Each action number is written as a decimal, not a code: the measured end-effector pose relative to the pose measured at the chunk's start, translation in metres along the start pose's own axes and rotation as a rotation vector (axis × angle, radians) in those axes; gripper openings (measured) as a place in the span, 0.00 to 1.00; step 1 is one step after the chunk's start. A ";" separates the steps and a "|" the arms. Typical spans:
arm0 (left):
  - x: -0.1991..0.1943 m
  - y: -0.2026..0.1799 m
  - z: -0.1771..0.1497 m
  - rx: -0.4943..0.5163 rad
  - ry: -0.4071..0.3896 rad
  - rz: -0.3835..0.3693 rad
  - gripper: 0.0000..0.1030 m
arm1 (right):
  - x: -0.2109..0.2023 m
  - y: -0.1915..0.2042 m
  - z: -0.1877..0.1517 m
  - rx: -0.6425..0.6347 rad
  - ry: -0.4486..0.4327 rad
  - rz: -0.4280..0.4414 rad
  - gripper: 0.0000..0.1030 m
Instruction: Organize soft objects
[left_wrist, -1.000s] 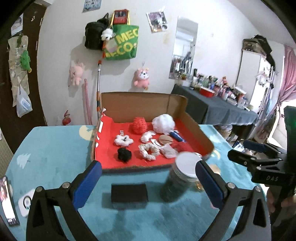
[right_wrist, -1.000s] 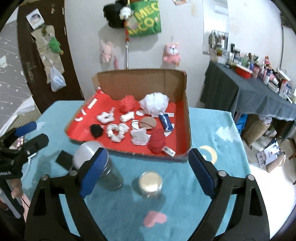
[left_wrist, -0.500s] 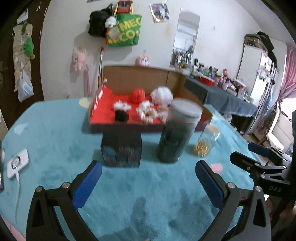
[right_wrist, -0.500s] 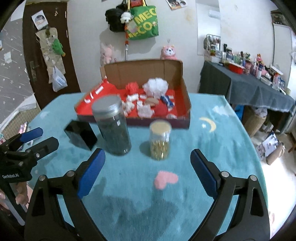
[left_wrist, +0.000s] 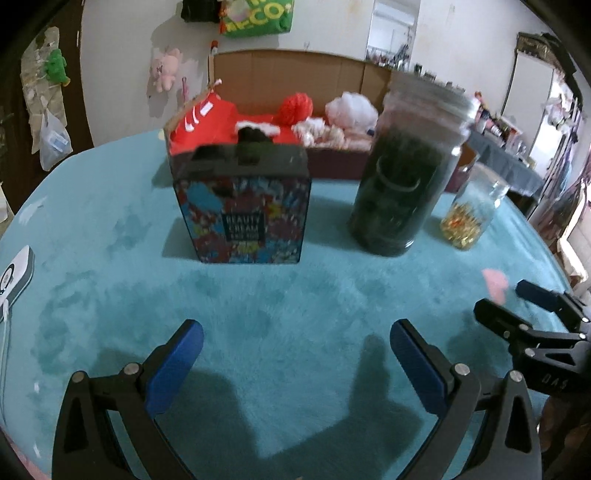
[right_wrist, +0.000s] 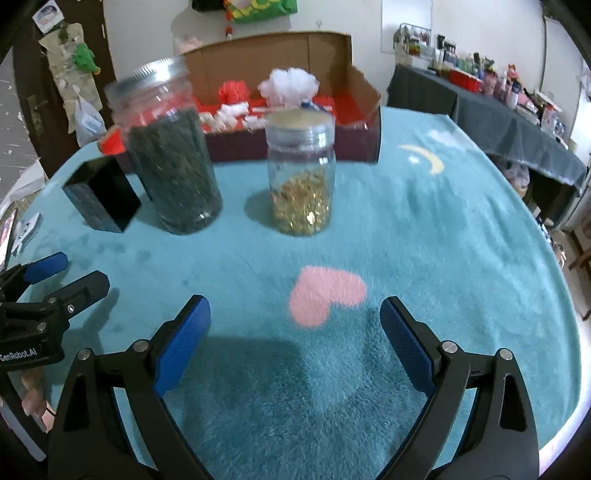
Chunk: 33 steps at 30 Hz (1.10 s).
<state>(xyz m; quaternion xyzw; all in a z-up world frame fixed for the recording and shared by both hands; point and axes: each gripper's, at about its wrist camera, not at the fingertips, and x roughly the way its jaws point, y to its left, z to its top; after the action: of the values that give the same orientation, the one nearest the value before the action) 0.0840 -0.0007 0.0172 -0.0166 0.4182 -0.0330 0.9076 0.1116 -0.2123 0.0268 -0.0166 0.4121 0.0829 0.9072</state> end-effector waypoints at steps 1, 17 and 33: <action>0.002 0.000 0.001 0.004 0.005 0.008 1.00 | 0.002 0.000 -0.001 -0.001 0.004 -0.008 0.92; 0.005 -0.004 -0.001 0.009 0.009 0.056 1.00 | 0.005 -0.002 -0.003 0.015 -0.003 -0.038 0.92; 0.007 -0.001 0.001 0.000 0.011 0.069 1.00 | 0.006 -0.004 -0.002 0.020 -0.003 -0.044 0.94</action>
<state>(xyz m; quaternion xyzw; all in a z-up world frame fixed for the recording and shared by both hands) 0.0893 -0.0025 0.0132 -0.0020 0.4233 -0.0016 0.9060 0.1144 -0.2154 0.0208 -0.0166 0.4110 0.0587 0.9096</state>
